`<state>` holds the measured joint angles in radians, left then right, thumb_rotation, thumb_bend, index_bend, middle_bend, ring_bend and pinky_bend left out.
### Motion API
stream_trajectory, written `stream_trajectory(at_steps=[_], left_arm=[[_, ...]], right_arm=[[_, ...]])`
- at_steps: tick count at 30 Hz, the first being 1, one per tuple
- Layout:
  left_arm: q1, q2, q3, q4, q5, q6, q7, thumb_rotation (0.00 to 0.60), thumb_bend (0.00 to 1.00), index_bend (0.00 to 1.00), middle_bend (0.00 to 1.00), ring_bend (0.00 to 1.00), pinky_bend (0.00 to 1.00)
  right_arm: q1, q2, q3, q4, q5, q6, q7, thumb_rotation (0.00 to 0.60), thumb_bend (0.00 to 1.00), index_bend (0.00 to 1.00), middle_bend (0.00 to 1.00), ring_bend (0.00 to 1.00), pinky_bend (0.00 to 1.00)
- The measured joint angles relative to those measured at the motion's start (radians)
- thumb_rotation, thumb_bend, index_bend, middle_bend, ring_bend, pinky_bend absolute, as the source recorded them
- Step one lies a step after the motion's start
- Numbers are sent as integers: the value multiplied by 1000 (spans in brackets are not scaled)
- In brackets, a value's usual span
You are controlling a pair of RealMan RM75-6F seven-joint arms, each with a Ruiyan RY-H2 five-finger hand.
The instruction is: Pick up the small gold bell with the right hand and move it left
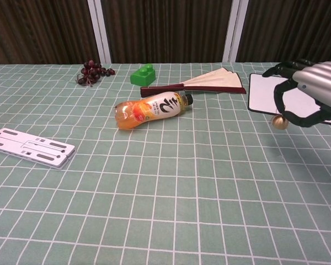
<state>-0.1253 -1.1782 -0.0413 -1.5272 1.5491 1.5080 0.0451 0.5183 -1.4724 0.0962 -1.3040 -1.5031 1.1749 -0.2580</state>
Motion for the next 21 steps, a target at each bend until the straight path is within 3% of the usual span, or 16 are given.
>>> stream_trajectory(at_steps=[5,13,18,21], left_arm=[[4,3,-4,-2,-6,6,-5,600,419,33,0,0,53],[1,1,0,0,-3,-1,2,600,418,32,0,0,54],[9,9,-5,0,-12,12,-11,600,418,33,0,0,54],[9,10,-5,-2,-9,13,-12,600,419,33,0,0,54]], right_arm=[[-16,69,-62,-65,-83,28,-4,600,546,868,202,0,0],[19,8,9,-28,8,-19,-43,600,546,869,206,0,0],[-10,44,-63,-72,-68,14,-46,600,547,869,206,0,0],[-13,45,-70,-78,-97,34,-47,600,546,869,206,0,0]])
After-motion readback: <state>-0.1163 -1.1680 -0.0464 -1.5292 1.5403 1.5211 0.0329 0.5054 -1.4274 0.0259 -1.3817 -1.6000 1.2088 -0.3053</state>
